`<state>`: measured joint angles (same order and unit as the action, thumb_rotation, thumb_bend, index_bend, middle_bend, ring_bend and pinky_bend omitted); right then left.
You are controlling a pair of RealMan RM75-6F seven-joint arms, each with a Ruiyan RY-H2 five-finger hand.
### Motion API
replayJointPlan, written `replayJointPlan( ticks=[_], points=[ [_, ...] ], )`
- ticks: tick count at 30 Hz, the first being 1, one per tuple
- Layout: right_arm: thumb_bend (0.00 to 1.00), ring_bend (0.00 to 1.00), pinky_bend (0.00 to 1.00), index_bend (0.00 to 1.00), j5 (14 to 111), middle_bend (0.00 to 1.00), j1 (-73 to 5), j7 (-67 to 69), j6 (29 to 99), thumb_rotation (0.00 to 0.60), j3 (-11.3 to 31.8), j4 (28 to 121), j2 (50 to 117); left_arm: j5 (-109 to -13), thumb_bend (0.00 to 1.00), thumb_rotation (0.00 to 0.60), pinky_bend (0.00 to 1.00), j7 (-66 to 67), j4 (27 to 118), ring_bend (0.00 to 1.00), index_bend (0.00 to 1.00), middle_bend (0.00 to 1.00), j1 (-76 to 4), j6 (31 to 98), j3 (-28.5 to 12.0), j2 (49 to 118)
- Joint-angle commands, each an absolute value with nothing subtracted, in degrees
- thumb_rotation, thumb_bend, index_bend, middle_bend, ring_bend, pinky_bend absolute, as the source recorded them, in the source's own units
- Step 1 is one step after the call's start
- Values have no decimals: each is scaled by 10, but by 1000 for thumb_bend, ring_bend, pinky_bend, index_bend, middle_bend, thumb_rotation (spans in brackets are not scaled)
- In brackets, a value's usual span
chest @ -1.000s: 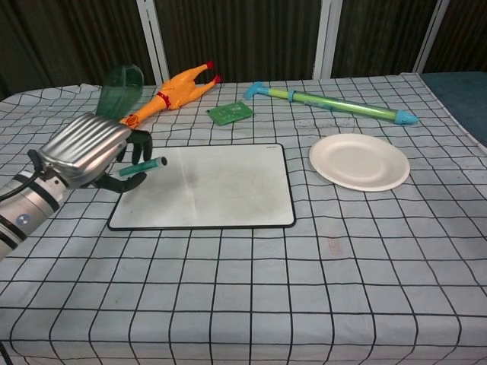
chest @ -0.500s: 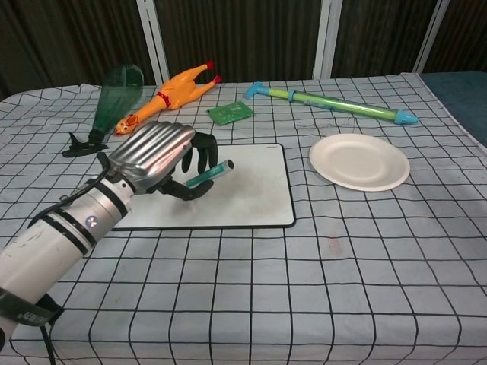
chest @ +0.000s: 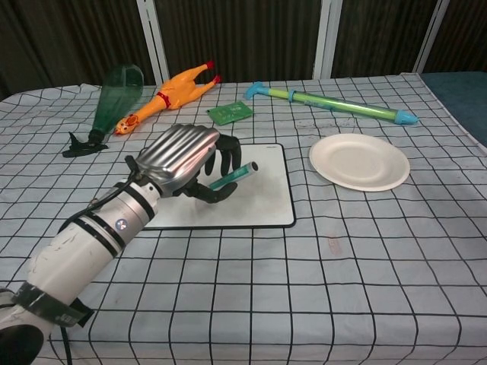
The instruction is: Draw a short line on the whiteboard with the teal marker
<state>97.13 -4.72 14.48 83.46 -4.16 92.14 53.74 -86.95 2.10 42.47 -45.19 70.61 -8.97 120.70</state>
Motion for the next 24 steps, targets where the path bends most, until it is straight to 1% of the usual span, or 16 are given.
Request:
replayJointPlan(
  ticks=[1, 24],
  points=[
    [269, 0, 6, 0, 971, 0, -47, 145, 835, 600, -41, 922, 538, -868, 552, 600, 656, 19, 413, 584, 782, 809, -453, 703, -90, 1212],
    [270, 0, 6, 0, 960, 0, -48, 134, 829, 600, -39, 926, 538, -855, 550, 600, 657, -3, 377, 584, 783, 809, -440, 692, -86, 1207]
  ],
)
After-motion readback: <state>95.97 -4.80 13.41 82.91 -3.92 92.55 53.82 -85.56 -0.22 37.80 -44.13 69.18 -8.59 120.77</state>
